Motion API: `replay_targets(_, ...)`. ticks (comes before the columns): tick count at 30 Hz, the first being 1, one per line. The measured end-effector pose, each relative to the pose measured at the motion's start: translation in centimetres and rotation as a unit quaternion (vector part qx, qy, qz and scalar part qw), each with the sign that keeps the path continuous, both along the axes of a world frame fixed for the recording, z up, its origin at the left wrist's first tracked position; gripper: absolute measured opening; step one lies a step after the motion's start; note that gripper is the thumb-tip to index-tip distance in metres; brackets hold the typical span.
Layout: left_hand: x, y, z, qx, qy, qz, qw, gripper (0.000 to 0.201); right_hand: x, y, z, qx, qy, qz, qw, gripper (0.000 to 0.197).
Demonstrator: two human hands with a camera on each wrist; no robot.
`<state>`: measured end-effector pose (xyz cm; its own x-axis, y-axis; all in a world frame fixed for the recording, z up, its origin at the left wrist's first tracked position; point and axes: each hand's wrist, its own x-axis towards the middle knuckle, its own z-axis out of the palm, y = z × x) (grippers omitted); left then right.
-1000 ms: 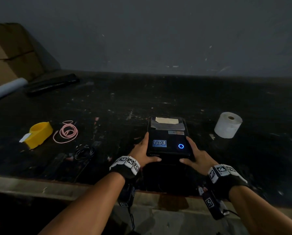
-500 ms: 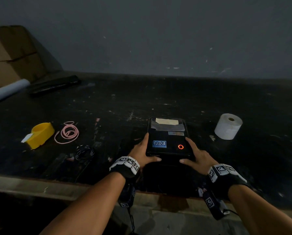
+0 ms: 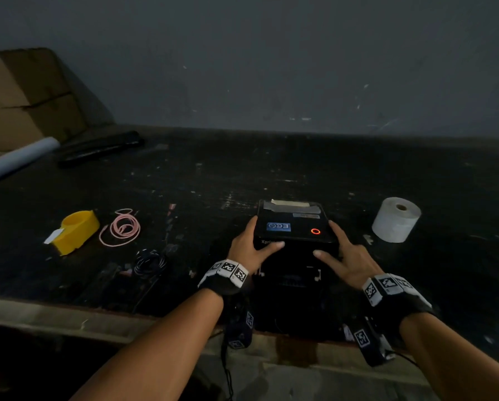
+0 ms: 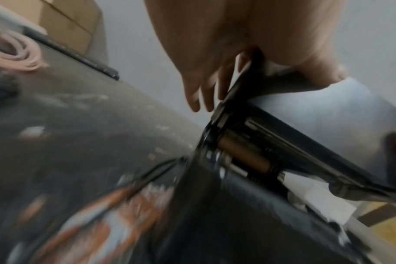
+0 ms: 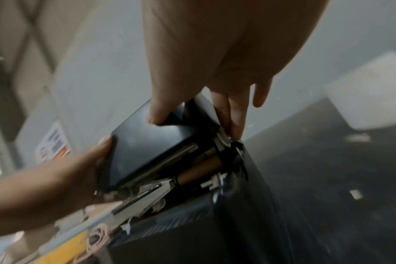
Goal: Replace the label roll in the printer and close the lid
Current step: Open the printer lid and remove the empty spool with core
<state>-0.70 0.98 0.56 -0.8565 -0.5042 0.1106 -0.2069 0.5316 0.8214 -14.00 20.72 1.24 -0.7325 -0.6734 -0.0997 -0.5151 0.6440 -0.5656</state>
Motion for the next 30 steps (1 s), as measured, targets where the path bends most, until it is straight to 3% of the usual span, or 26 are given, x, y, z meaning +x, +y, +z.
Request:
replay_targets(6,-1.4,-0.8,1.4,0.008,0.002,0.018,1.0,0.068,-0.1,-0.7,1.6,-0.012,0.059,-0.02,0.998,0.077)
replay_targets(16,-5.5,-2.7,4.8,0.0,-0.03,0.069,0.997,0.088,-2.5,-3.3,4.6,-0.086,0.069,-0.075,0.991,0.064)
replay_targets(20,-7.5,-3.7,6.2,-0.014,-0.009,0.084,0.996,0.071,-4.7,-5.0,5.7,-0.104,0.065,-0.089,0.988,0.064)
replay_targets(30,-12.3,-6.2,7.8,-0.031,-0.023,0.085,0.996,0.06,-11.0,-9.3,7.0,-0.131,0.054,-0.114,0.983,0.067)
